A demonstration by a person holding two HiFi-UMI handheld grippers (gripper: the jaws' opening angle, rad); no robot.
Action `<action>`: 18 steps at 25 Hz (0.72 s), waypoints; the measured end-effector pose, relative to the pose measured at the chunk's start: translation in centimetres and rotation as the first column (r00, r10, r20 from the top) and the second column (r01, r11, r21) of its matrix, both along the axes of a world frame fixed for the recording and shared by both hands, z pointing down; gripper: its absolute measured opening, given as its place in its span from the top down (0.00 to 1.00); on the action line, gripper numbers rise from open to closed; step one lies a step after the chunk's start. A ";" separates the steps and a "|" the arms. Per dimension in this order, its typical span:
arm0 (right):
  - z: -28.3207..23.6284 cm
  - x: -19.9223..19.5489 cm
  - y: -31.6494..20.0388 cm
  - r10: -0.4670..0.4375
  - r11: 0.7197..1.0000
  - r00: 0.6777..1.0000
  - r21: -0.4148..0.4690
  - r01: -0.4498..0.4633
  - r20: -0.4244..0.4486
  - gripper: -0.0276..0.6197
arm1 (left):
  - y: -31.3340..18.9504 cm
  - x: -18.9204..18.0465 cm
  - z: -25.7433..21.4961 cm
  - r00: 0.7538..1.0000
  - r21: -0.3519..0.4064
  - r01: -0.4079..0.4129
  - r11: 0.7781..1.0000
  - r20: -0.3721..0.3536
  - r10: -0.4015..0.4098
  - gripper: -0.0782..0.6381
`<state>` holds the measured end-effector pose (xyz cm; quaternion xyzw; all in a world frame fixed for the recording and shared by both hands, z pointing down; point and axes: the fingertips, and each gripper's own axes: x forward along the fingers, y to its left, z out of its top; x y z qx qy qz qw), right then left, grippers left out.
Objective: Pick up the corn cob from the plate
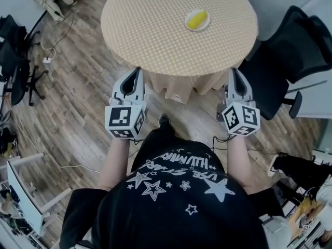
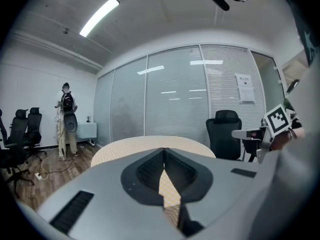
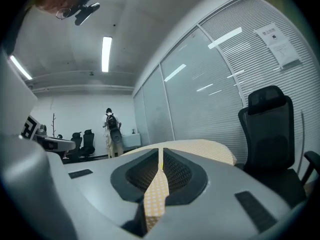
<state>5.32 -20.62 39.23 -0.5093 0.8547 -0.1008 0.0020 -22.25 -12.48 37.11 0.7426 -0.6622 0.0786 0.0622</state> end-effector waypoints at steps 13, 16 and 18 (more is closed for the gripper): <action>1.6 -5.3 -5.6 0.114 0.990 0.993 -0.092 -0.111 0.031 0.89 | -8.2 -4.9 1.6 0.992 -0.037 -0.124 0.992 -0.022 0.123 0.88; 2.1 -4.8 -6.4 0.122 0.987 0.992 -0.110 -0.119 0.022 0.89 | -9.5 -4.4 2.3 0.991 -0.048 -0.131 0.990 -0.037 0.129 0.88; 2.3 -4.4 -7.4 0.123 0.986 0.992 -0.112 -0.120 0.022 0.89 | -10.5 -3.9 2.5 0.991 -0.052 -0.133 0.990 -0.035 0.131 0.88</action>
